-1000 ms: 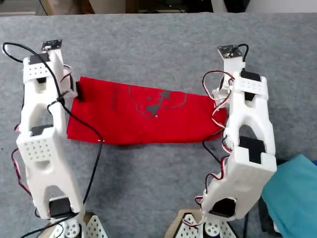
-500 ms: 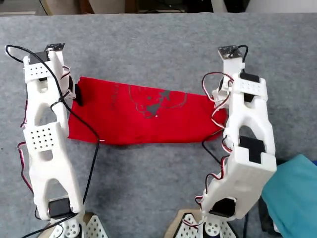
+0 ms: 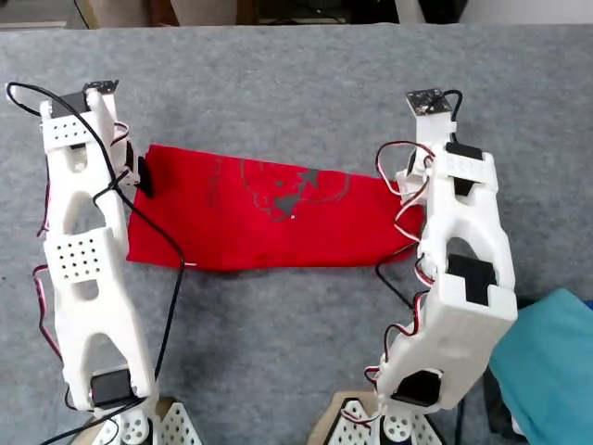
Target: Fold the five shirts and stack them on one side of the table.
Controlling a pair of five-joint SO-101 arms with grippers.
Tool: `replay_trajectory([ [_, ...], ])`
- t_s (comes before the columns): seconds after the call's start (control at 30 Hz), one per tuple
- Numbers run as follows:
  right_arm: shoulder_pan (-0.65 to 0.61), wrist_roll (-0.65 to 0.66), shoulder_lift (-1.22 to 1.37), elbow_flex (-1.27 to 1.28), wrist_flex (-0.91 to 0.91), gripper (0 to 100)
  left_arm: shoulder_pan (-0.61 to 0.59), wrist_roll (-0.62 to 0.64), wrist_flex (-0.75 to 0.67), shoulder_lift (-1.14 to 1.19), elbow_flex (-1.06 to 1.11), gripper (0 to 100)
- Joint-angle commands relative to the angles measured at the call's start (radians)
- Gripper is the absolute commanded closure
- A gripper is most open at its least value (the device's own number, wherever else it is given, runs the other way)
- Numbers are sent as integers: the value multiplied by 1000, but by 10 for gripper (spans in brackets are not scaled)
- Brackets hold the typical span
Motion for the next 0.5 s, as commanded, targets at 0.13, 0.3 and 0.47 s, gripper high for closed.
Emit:
replay_trajectory([
  [0.13,4,-11,-5,-2,-18,991,-2,-81,14,-133,95,759],
  [0.3,4,-11,-5,-1,-18,991,3,-103,14,-133,140,760],
  [0.47,4,-11,-5,-1,-18,991,14,-114,-34,-10,144,761],
])
